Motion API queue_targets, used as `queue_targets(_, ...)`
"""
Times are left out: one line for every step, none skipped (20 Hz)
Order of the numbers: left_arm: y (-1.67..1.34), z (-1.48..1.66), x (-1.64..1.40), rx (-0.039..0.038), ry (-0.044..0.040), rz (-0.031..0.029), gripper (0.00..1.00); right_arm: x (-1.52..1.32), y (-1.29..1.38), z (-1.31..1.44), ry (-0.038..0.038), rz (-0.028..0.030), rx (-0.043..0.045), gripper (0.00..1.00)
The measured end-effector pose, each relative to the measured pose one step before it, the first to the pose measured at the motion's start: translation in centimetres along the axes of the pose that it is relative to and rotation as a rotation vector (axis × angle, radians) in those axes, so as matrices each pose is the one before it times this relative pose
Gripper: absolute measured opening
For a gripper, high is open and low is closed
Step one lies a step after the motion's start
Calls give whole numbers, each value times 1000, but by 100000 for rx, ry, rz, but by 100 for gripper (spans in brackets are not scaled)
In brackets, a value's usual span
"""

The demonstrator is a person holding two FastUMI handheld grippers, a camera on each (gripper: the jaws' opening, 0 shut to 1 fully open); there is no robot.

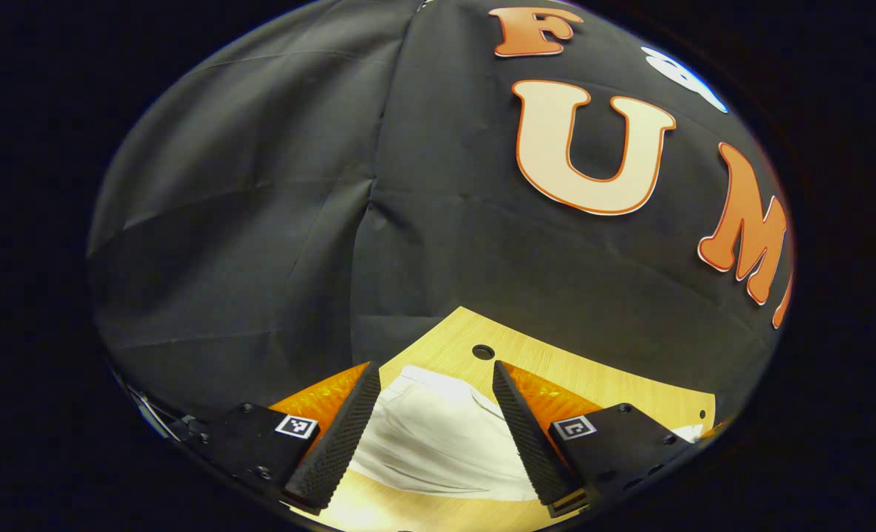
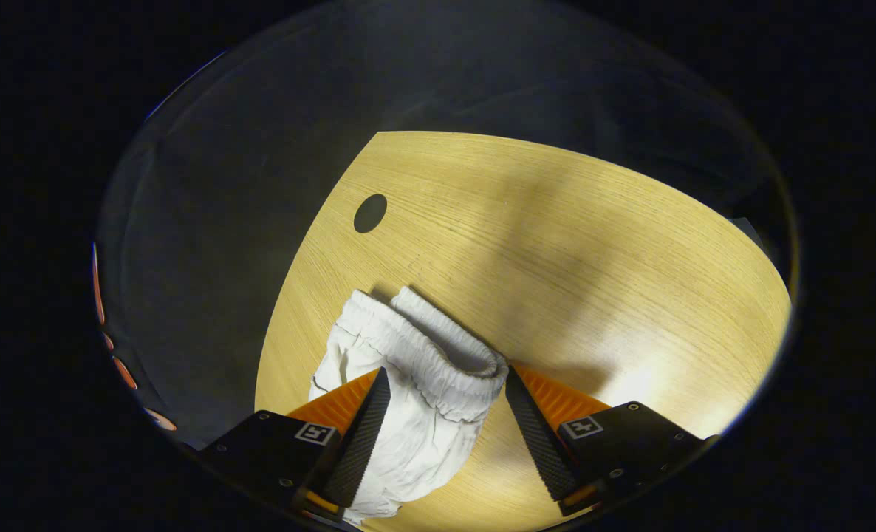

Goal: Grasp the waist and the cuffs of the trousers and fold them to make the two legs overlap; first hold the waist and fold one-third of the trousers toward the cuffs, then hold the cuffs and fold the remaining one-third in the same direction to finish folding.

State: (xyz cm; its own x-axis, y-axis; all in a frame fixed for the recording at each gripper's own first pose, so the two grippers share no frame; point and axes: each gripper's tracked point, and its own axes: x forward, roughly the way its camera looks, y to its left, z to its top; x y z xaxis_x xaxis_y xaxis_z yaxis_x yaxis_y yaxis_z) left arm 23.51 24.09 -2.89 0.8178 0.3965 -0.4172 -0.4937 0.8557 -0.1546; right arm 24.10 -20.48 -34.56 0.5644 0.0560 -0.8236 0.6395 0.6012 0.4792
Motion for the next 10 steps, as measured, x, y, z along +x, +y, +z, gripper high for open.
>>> queue_targets(2, -21, 65, -26, -31, 979, 100, 76, -152, -1, 114, -632, 18, 83)
queue_targets(-159, 8, -26, 94, 108, 740, 100, 248, -351, 260, -769, -910, -372, 77)
queue_targets(-54, 199, -70, 28, -142, 527, 100, -149, 23, -183, -26, 760, -495, 54)
queue_targets(-44, 160, -135, -19, -92, 371, 100, 66, 103, 77, -801, 666, 573, 47)
queue_targets(-58, 96, -105, -32, -311, -118, 100, -16, 457, 128, -909, 632, -310, 32)
queue_targets(-18, 115, 46, 317, -444, -297, 100, -187, 168, 244, -1849, 773, -1814, 17)
queue_targets(-19, -96, -15, 662, -249, -257, 100, -492, 198, 213, -2532, 611, -1668, 9)
queue_targets(-14, 49, 75, 518, 217, -252, 100, -695, 507, 268, -2480, 1434, -1630, 7)
queue_targets(-33, 42, -93, 99, 229, -668, 100, -874, 788, 230, -2803, 2103, -1329, 5)
queue_targets(-40, 27, 12, 120, -72, -917, 100, -1080, 1162, 254, -2169, 2987, -623, 5)
